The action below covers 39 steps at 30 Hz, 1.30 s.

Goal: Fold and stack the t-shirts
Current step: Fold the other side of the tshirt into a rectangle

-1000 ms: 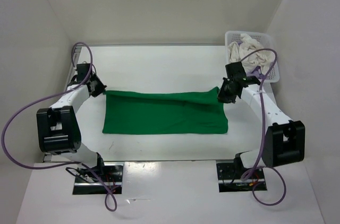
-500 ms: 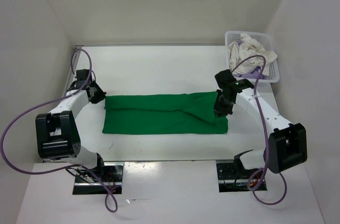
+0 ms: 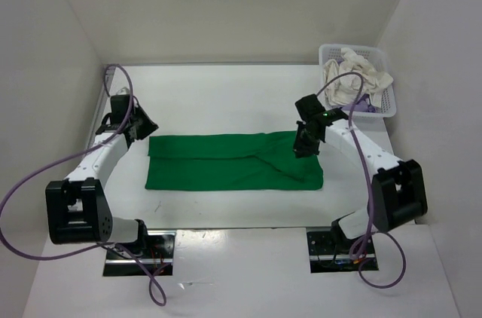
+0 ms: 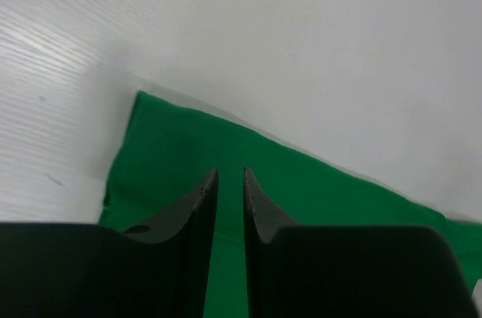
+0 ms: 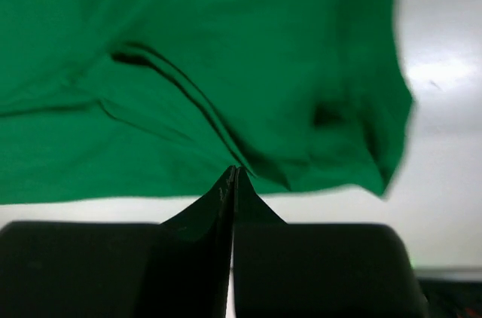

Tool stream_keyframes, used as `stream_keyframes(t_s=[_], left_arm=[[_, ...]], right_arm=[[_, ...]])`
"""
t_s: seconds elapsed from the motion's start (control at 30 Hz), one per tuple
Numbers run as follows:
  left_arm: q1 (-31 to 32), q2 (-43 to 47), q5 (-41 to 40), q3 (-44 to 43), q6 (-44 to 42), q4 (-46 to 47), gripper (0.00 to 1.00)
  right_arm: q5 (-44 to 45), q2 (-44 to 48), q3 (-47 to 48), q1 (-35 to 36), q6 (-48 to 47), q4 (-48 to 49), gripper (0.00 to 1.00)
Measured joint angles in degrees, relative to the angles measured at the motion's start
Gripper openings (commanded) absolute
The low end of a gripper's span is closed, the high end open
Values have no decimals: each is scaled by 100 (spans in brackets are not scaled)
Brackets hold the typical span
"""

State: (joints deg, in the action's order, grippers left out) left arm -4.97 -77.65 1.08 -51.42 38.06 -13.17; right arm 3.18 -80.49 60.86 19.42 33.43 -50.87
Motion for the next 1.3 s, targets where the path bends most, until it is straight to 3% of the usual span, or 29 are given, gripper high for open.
stream_keyframes(t_s=[0.07, 0.13, 0.33, 0.53, 0.73, 0.93, 1.3], left_arm=[[192, -129, 79, 26, 55, 87, 28], [387, -240, 125, 131, 146, 208, 28], [765, -846, 459, 337, 304, 348, 28], [765, -960, 584, 525, 424, 498, 28], [765, -960, 627, 570, 435, 544, 28], [765, -960, 629, 570, 435, 621, 28], [765, -960, 638, 570, 448, 723, 28]], right_arm=[[-59, -442, 70, 170, -26, 461, 31], [-109, -855, 229, 286, -48, 756, 36], [-225, -1858, 796, 490, -94, 1484, 44], [-264, -2170, 988, 737, -92, 1696, 44], [-254, -2293, 992, 785, -87, 1740, 35], [-210, -2293, 964, 837, -72, 1733, 10], [-581, -2135, 756, 1456, -111, 1353, 5]])
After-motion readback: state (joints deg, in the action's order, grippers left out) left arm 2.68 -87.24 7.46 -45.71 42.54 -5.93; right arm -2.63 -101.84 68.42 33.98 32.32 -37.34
